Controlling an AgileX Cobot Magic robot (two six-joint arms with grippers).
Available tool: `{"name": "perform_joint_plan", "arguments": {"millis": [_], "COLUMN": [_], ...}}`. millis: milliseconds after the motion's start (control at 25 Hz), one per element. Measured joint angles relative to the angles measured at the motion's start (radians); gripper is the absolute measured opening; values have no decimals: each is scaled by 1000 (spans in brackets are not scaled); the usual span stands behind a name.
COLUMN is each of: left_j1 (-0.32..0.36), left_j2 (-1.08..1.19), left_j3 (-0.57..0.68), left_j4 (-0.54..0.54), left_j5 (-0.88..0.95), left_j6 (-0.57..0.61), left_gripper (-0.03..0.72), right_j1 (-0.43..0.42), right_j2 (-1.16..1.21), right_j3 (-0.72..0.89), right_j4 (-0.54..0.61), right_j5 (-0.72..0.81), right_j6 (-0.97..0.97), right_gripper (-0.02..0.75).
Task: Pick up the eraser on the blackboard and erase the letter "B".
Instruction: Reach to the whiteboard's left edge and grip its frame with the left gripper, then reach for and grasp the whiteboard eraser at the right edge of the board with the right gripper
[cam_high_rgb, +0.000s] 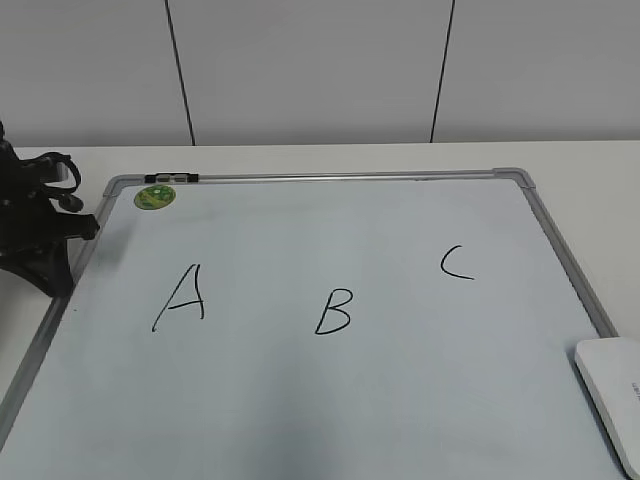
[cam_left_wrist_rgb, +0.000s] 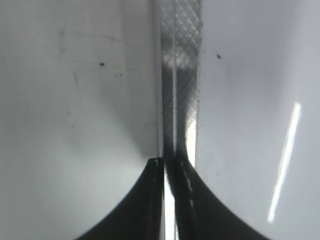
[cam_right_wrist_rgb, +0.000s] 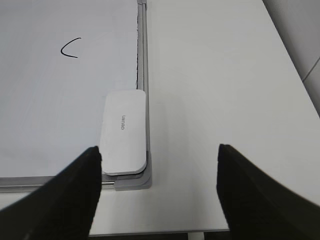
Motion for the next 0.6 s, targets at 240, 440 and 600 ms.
{"name": "perform_joint_plan", "arguments": {"millis": [240, 440, 600], "left_j1": [0, 0, 0], "left_j2": [0, 0, 0], "left_j3": [0, 0, 0], "left_j4": [3, 8, 8], "left_j5": [2, 2, 2], "left_j6": [0, 0, 0], "left_gripper": [20, 20, 20], "right_j1": [0, 0, 0], "right_j2": [0, 65, 224], "right_j3": [0, -31, -92], "right_j4": [0, 13, 15], "right_j5": [0, 0, 9], "right_j6": [0, 2, 4], "right_gripper": [533, 533, 533]}}
